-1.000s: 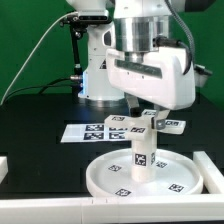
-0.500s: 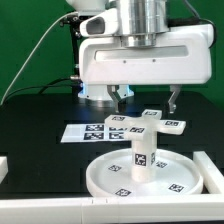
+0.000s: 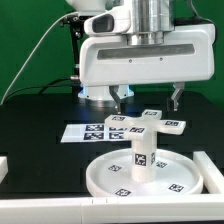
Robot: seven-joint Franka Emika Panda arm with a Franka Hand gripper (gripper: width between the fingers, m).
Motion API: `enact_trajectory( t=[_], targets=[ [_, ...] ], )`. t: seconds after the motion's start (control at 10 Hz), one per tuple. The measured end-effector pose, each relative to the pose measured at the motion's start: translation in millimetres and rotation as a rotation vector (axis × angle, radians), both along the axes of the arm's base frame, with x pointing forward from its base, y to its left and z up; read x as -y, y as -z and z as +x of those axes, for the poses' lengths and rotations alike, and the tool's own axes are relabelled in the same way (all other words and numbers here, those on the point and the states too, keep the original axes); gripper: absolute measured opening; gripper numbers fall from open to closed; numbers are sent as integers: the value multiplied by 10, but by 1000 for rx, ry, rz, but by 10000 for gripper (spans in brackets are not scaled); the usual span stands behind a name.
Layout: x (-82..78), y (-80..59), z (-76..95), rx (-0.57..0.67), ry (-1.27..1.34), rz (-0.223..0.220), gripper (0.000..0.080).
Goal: Assemble round table
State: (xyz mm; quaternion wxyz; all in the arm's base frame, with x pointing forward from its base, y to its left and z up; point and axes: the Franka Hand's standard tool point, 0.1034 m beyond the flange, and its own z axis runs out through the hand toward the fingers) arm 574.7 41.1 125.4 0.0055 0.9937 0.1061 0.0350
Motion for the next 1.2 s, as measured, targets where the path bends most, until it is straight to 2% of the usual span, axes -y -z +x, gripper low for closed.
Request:
enact_trajectory(
  t=[0.2, 0.6, 0.8, 1.2],
  targets=[
    [20, 27, -3, -1, -126, -13, 648],
    [35, 59, -52, -19, -91, -5, 648],
    [44, 128, -132, -32, -100, -12, 648],
    [-38, 235, -145, -35, -84, -16, 648]
  ],
)
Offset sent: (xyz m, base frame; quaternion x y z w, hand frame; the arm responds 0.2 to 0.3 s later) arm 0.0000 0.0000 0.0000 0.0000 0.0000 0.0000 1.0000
